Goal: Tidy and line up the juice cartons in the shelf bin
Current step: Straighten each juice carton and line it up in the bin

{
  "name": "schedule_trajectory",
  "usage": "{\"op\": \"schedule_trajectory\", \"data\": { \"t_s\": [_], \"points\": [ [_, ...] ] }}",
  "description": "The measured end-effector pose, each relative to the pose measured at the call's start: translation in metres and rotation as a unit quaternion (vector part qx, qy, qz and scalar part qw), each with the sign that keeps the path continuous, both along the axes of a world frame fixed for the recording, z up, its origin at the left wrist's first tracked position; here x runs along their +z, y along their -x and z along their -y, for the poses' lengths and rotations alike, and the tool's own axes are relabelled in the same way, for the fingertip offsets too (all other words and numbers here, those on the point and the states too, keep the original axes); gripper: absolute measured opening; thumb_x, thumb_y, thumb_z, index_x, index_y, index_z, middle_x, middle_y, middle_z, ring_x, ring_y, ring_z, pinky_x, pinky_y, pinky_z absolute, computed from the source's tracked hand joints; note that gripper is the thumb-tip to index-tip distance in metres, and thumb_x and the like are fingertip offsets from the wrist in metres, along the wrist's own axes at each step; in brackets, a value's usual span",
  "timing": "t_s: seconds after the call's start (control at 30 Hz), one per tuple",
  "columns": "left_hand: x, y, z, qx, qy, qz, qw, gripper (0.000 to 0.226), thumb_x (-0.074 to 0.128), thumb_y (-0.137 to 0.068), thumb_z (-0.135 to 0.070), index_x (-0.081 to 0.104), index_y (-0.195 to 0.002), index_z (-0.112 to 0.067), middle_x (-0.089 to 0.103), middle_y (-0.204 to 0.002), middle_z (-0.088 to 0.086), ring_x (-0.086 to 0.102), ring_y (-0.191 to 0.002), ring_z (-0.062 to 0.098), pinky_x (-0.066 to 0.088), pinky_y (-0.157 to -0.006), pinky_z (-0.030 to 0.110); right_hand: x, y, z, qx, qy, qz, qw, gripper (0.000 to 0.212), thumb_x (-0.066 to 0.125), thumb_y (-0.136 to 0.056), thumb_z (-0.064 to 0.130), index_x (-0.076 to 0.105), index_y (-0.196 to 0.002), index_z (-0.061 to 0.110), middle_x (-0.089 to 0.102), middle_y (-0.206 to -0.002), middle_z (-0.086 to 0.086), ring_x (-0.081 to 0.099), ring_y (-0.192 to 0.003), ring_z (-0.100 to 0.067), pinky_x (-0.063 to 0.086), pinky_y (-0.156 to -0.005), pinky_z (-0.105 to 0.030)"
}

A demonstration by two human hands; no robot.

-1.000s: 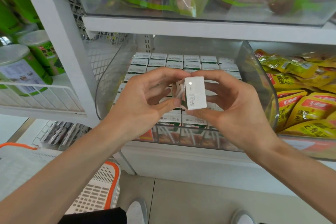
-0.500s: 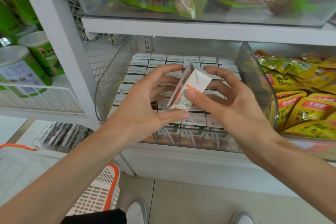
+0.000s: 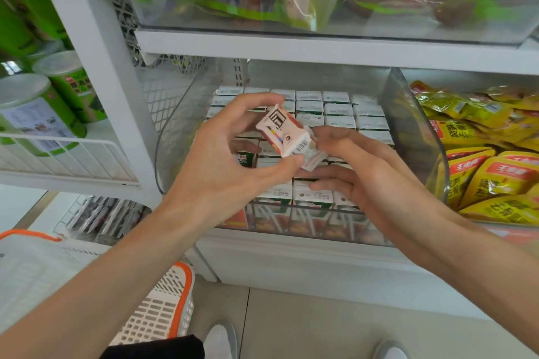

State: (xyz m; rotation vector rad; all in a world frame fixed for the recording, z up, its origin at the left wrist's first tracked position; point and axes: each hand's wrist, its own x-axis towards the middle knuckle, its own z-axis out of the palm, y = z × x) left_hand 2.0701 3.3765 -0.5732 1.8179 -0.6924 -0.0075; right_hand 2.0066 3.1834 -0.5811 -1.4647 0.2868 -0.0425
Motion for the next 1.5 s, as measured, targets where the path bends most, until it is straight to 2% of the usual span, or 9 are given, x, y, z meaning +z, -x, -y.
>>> {"op": "schedule_trajectory", "data": {
  "t_s": [0.1,0.4,0.7,0.83,0.93,1.07,1.17,1.33,1.5],
  "points": [
    [0.0,0.001,0.002,-0.005,0.0,0.02,1.0,0.061,0.086,-0.076,-0.025,0.062,-0.132,-0.03,0.074,-0.12,-0.014,0.066,-0.121,0.01,0.057,-0.098,0.044,-0.002,-0.001,0.002,0.015,-0.005,0.004,1.0,0.026,0.06,-0.101,0.017,0.069,-0.126,0.019,0.082,-0.109,-0.003,0.08,-0.095,-0.021,0.061,-0.08,-0.03],
    [0.0,0.003,0.004,-0.014,-0.041,0.052,0.998,0.062,0.091,-0.068,-0.037,0.065,-0.124,-0.031,0.071,-0.119,-0.021,0.064,-0.122,0.011,0.056,-0.096,0.045,-0.009,-0.002,0.006,0.057,0.0,0.021,0.998,0.036,0.051,-0.096,0.006,0.066,-0.126,0.02,0.082,-0.102,-0.006,0.08,-0.096,-0.02,0.064,-0.084,-0.029],
    [0.0,0.002,0.002,0.044,-0.017,-0.018,0.999,0.044,0.087,-0.079,-0.041,0.071,-0.118,-0.032,0.076,-0.109,-0.018,0.07,-0.107,0.004,0.056,-0.099,0.036,-0.008,-0.002,0.007,-0.006,0.044,0.032,0.999,0.037,0.071,-0.084,0.039,0.075,-0.119,0.029,0.081,-0.107,-0.002,0.076,-0.091,-0.019,0.054,-0.08,-0.033],
    [0.002,0.001,0.002,0.062,0.01,-0.078,0.995,0.045,0.084,-0.074,-0.051,0.074,-0.114,-0.034,0.077,-0.108,-0.021,0.072,-0.099,-0.001,0.061,-0.087,0.025,-0.008,0.005,0.004,0.029,0.127,0.035,0.991,0.055,0.087,-0.084,0.018,0.068,-0.131,0.04,0.077,-0.115,0.009,0.075,-0.096,-0.012,0.062,-0.086,-0.031],
    [0.002,0.001,0.002,0.057,0.025,-0.09,0.994,0.049,0.084,-0.069,-0.053,0.074,-0.114,-0.033,0.078,-0.106,-0.019,0.074,-0.094,0.001,0.06,-0.085,0.019,-0.008,0.004,0.001,-0.005,0.149,0.069,0.986,0.049,0.087,-0.083,0.009,0.072,-0.124,0.032,0.075,-0.117,0.009,0.072,-0.086,-0.017,0.063,-0.079,-0.027],
    [-0.001,-0.002,0.0,0.044,0.022,-0.095,0.994,0.065,0.087,-0.069,-0.042,0.063,-0.129,-0.036,0.078,-0.107,-0.011,0.075,-0.095,0.005,0.061,-0.087,0.022,-0.009,0.002,0.006,-0.021,0.153,0.066,0.986,0.032,0.083,-0.088,0.032,0.074,-0.119,0.036,0.077,-0.11,0.011,0.075,-0.091,-0.012,0.062,-0.08,-0.029],
    [-0.003,-0.003,0.0,0.046,-0.004,-0.074,0.996,0.061,0.085,-0.074,-0.038,0.062,-0.131,-0.039,0.076,-0.105,-0.016,0.073,-0.096,0.002,0.06,-0.089,0.024,-0.012,0.001,0.005,-0.019,0.142,0.063,0.988,0.028,0.078,-0.091,0.041,0.075,-0.118,0.034,0.078,-0.106,0.009,0.075,-0.086,-0.004,0.058,-0.073,-0.021],
    [-0.004,-0.005,-0.001,0.059,-0.003,-0.059,0.997,0.047,0.086,-0.082,-0.027,0.067,-0.125,-0.035,0.074,-0.105,-0.009,0.072,-0.093,0.0,0.056,-0.085,0.015,-0.016,0.0,0.006,-0.013,0.127,0.057,0.99,0.032,0.073,-0.095,0.037,0.068,-0.127,0.034,0.078,-0.11,0.011,0.077,-0.09,-0.005,0.055,-0.07,-0.013],
    [-0.002,-0.002,-0.001,0.053,-0.005,-0.043,0.998,0.046,0.09,-0.078,-0.018,0.068,-0.114,-0.036,0.07,-0.102,-0.017,0.072,-0.095,0.002,0.061,-0.089,0.032,-0.016,0.0,0.006,0.007,0.115,0.059,0.992,0.036,0.072,-0.098,0.016,0.064,-0.131,0.028,0.077,-0.117,0.013,0.077,-0.101,-0.011,0.062,-0.082,-0.024]
  ]
}}
